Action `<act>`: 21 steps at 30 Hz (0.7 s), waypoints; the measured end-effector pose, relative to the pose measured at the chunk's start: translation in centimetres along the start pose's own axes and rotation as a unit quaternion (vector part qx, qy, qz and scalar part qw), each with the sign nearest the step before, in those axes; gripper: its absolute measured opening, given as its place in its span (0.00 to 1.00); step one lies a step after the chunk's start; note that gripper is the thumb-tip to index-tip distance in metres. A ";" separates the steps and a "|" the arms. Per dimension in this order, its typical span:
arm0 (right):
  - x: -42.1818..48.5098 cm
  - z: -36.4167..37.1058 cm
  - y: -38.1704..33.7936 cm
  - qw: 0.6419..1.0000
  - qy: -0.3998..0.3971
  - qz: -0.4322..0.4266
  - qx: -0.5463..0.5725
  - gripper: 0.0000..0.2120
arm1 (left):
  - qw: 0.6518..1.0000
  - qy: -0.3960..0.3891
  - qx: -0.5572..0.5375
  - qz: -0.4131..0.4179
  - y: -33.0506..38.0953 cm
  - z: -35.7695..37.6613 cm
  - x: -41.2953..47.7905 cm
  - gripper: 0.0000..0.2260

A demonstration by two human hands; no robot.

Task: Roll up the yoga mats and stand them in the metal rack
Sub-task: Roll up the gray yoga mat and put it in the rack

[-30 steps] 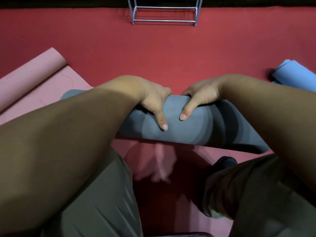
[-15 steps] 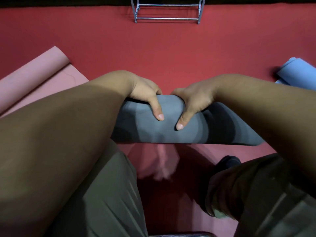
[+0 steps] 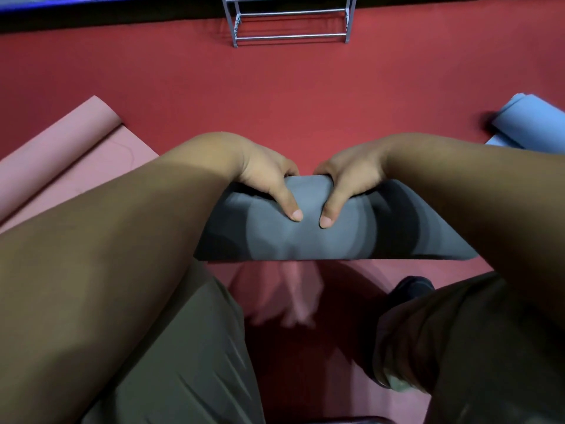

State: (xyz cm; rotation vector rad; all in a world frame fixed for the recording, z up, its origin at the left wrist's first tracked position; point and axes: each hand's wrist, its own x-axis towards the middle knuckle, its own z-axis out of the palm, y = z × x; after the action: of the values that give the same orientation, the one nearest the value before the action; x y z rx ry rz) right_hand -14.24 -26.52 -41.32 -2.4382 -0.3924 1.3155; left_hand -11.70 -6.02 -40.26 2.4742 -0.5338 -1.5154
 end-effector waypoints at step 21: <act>0.6 0.3 -2.0 1.000 -0.005 -0.018 -0.001 0.47 | 0.999 0.002 -0.046 -0.017 -2.7 -0.7 -0.5 0.31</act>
State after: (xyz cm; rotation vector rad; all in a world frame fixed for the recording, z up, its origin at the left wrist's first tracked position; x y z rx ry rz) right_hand -14.37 -24.45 -41.10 -2.4148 -0.4392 1.3135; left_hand -10.74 -3.39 -40.40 2.4281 -0.4137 -1.5119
